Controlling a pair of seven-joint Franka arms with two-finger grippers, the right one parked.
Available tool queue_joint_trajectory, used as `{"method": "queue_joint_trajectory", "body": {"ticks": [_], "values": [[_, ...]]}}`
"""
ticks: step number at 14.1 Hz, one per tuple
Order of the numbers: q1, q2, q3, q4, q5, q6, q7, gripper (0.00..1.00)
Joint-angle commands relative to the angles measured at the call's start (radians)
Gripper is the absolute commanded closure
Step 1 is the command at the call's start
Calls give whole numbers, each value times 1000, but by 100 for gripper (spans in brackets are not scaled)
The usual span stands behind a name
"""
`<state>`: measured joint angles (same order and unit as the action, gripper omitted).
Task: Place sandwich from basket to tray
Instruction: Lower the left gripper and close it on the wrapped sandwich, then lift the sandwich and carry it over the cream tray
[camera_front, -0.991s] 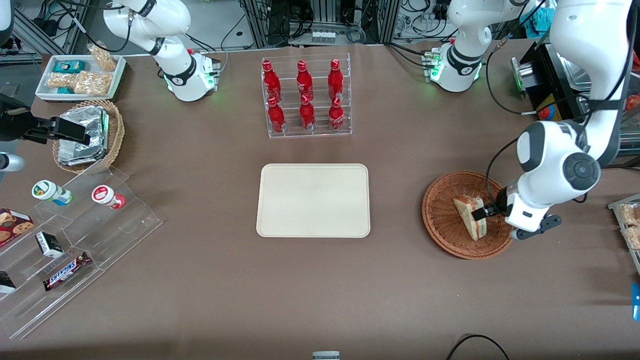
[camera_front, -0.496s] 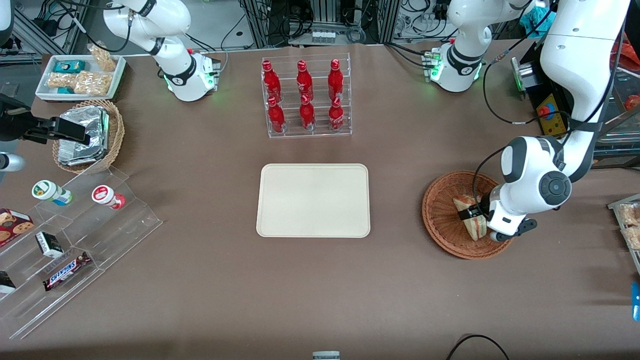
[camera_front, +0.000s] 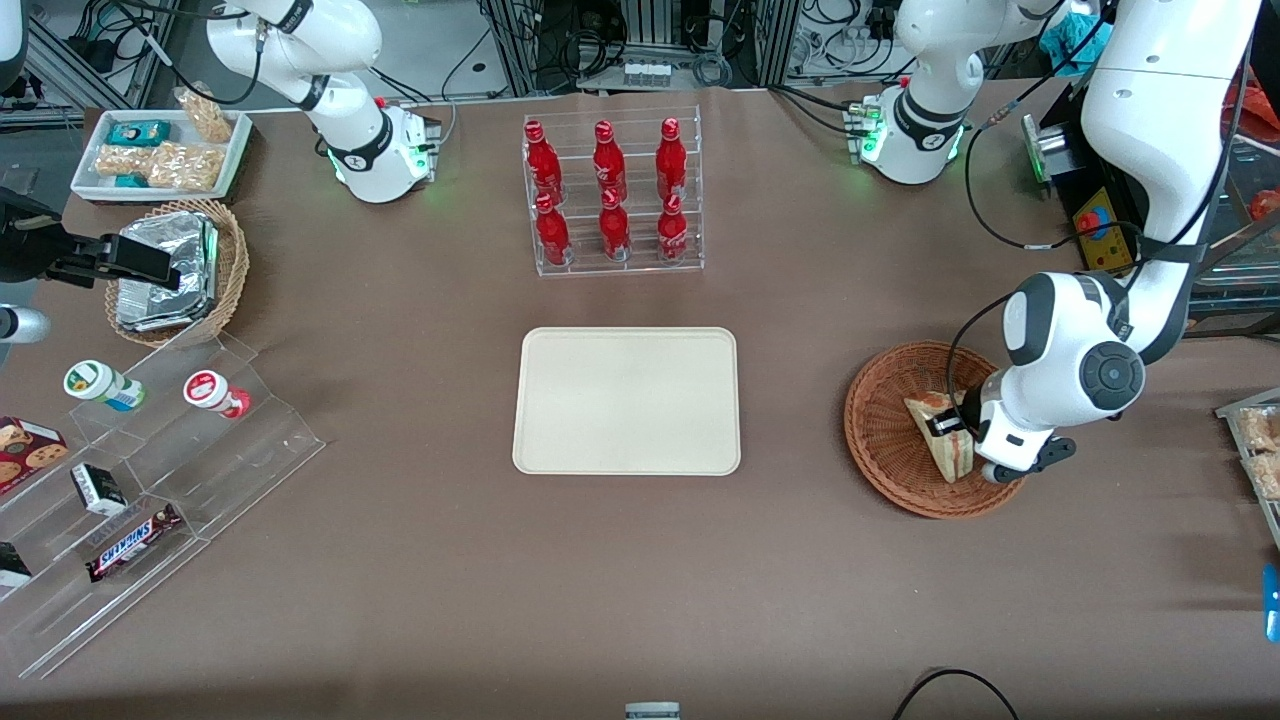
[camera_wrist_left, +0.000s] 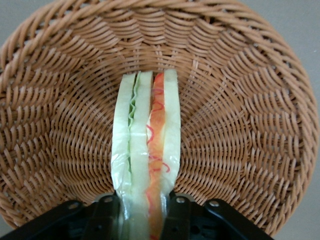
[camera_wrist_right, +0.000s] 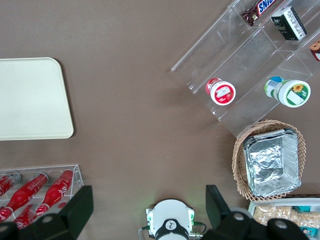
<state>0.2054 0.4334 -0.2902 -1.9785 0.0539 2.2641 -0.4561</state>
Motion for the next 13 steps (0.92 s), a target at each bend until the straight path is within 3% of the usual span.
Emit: {"method": "queue_joint_trajectory", "body": {"ticks": [1, 7, 13], "values": [[-6, -73, -4, -8, 9, -12, 36, 80], [-78, -145, -124, 56, 1, -201, -15, 80], [-380, 31, -159, 294, 14, -193, -274, 78]]}}
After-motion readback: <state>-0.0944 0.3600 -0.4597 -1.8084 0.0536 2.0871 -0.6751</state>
